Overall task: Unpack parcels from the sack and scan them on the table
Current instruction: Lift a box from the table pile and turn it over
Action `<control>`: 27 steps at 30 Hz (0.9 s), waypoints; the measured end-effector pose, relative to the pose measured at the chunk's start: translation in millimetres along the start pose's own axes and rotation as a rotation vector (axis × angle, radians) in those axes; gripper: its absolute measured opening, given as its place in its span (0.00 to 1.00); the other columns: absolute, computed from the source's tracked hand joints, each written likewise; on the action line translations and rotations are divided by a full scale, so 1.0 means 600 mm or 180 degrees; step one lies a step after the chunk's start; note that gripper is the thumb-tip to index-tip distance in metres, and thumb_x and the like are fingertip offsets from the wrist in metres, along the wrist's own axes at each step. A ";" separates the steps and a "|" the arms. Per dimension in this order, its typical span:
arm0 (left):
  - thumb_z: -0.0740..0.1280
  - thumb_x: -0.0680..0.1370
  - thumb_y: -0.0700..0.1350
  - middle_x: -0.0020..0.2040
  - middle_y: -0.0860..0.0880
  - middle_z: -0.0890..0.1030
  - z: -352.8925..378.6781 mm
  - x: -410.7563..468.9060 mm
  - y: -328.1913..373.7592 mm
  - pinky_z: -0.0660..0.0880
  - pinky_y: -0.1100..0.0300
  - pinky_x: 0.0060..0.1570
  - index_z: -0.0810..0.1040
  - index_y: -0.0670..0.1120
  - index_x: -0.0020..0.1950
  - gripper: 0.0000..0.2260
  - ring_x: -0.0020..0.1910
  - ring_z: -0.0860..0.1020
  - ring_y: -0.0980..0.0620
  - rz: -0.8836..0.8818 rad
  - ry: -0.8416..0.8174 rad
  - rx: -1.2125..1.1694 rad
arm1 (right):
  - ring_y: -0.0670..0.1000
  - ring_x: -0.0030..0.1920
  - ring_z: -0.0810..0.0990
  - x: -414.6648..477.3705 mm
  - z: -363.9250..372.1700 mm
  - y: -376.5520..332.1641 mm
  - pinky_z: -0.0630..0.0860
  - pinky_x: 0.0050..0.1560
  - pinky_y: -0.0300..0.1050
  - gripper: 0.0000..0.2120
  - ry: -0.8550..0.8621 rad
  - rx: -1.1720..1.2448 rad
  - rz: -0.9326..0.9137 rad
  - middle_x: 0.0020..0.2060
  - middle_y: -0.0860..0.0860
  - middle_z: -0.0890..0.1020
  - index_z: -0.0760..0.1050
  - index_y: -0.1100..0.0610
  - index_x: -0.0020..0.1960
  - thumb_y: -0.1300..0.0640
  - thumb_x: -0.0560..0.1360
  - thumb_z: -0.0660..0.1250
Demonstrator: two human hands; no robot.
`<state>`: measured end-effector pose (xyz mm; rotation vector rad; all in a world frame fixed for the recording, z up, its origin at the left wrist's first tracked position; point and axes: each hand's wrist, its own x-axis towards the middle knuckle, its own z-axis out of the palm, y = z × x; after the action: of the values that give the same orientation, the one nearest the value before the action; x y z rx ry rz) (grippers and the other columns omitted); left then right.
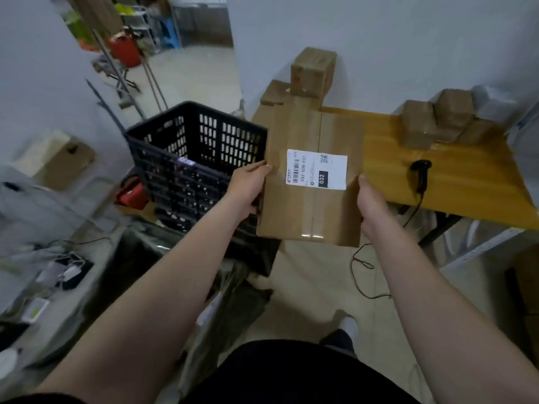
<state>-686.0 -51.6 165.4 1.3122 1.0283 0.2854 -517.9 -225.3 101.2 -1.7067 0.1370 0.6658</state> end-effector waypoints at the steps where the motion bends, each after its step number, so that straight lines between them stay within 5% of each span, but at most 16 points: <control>1: 0.68 0.82 0.53 0.47 0.59 0.80 -0.039 -0.022 -0.008 0.72 0.55 0.36 0.78 0.57 0.70 0.15 0.46 0.77 0.54 -0.0010 0.0044 0.0022 | 0.53 0.66 0.76 -0.032 0.022 0.013 0.71 0.71 0.52 0.25 -0.0076 0.0010 -0.0006 0.70 0.50 0.78 0.72 0.53 0.75 0.40 0.84 0.57; 7: 0.67 0.83 0.52 0.51 0.58 0.80 -0.229 -0.125 -0.067 0.75 0.40 0.56 0.78 0.57 0.70 0.15 0.53 0.78 0.49 -0.0100 0.0270 -0.0014 | 0.51 0.56 0.81 -0.202 0.128 0.069 0.78 0.59 0.51 0.23 -0.0363 -0.0050 0.0103 0.57 0.46 0.83 0.75 0.51 0.70 0.39 0.83 0.59; 10: 0.66 0.83 0.53 0.51 0.57 0.80 -0.299 -0.163 -0.099 0.76 0.45 0.49 0.78 0.56 0.70 0.15 0.50 0.78 0.51 -0.0137 0.0388 -0.0081 | 0.50 0.54 0.81 -0.272 0.169 0.095 0.78 0.56 0.52 0.16 -0.0431 -0.0257 0.0008 0.56 0.46 0.82 0.76 0.46 0.62 0.38 0.82 0.60; 13: 0.65 0.83 0.53 0.52 0.55 0.79 -0.361 -0.203 -0.135 0.72 0.51 0.37 0.78 0.57 0.70 0.15 0.48 0.77 0.50 -0.0206 0.0623 0.0000 | 0.52 0.56 0.80 -0.324 0.201 0.127 0.77 0.60 0.55 0.19 -0.0666 -0.0415 0.0035 0.59 0.47 0.82 0.75 0.46 0.67 0.37 0.82 0.60; 17: 0.67 0.82 0.53 0.55 0.51 0.78 -0.434 -0.255 -0.192 0.74 0.43 0.48 0.78 0.56 0.65 0.12 0.54 0.77 0.44 -0.0448 0.1018 -0.0122 | 0.51 0.53 0.81 -0.385 0.244 0.162 0.76 0.51 0.51 0.19 -0.1012 -0.0550 0.0106 0.54 0.47 0.82 0.75 0.47 0.67 0.38 0.82 0.61; 20: 0.66 0.81 0.52 0.51 0.50 0.80 -0.479 -0.292 -0.235 0.74 0.48 0.40 0.78 0.49 0.56 0.08 0.49 0.77 0.44 -0.0626 0.1218 -0.0159 | 0.52 0.55 0.80 -0.422 0.271 0.202 0.78 0.58 0.55 0.17 -0.1275 -0.0594 0.0209 0.55 0.47 0.82 0.76 0.44 0.65 0.38 0.82 0.61; 23: 0.65 0.79 0.52 0.57 0.43 0.82 -0.515 -0.316 -0.275 0.77 0.43 0.52 0.79 0.47 0.59 0.12 0.56 0.79 0.40 -0.0795 0.1375 -0.0117 | 0.52 0.54 0.82 -0.452 0.289 0.250 0.79 0.60 0.56 0.11 -0.1521 -0.0636 0.0293 0.54 0.46 0.83 0.79 0.42 0.60 0.42 0.83 0.61; 27: 0.65 0.80 0.51 0.55 0.43 0.83 -0.558 -0.331 -0.333 0.78 0.46 0.44 0.79 0.46 0.53 0.10 0.51 0.80 0.41 -0.1021 0.1354 -0.0033 | 0.47 0.50 0.82 -0.488 0.313 0.313 0.77 0.43 0.46 0.13 -0.1608 -0.0763 0.0329 0.49 0.42 0.83 0.79 0.45 0.66 0.47 0.85 0.60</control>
<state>-1119.1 -29.2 108.9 1.0764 1.5737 0.3316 -908.5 -175.4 66.5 -1.7100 -0.2200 1.2077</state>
